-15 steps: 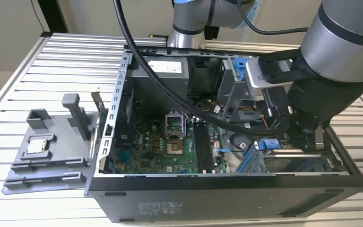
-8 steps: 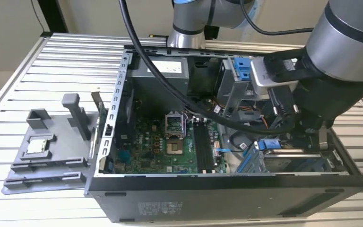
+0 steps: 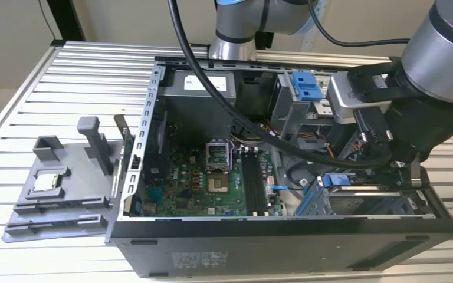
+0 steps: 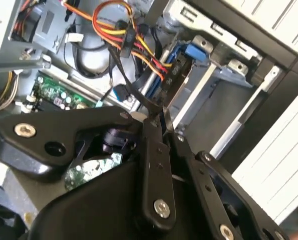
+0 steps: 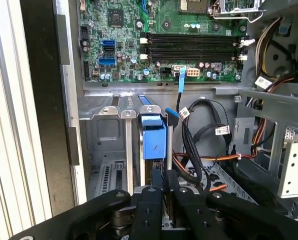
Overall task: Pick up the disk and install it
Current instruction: 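Insert the second disk wire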
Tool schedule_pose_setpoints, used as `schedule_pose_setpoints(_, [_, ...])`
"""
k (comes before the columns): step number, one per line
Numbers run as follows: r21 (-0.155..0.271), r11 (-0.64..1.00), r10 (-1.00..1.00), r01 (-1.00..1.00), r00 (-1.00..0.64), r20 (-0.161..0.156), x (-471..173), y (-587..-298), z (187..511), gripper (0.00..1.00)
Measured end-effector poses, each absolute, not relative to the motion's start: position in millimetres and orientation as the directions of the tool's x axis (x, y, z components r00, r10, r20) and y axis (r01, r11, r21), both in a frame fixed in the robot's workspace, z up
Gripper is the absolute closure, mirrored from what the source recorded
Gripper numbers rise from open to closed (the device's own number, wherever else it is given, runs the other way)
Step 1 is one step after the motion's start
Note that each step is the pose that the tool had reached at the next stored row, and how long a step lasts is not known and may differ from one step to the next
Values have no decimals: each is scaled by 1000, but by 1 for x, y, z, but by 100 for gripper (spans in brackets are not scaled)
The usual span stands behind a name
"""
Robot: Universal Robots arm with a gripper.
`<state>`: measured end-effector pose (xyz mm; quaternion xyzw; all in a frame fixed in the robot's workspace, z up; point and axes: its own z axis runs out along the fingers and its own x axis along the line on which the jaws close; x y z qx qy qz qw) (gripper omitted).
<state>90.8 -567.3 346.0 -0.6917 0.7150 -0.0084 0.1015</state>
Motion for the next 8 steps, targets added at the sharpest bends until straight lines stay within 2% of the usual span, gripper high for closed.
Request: schedule_pose_setpoints(8, [-152,43,-991,-987,-22,-134,91,-567,345,100])
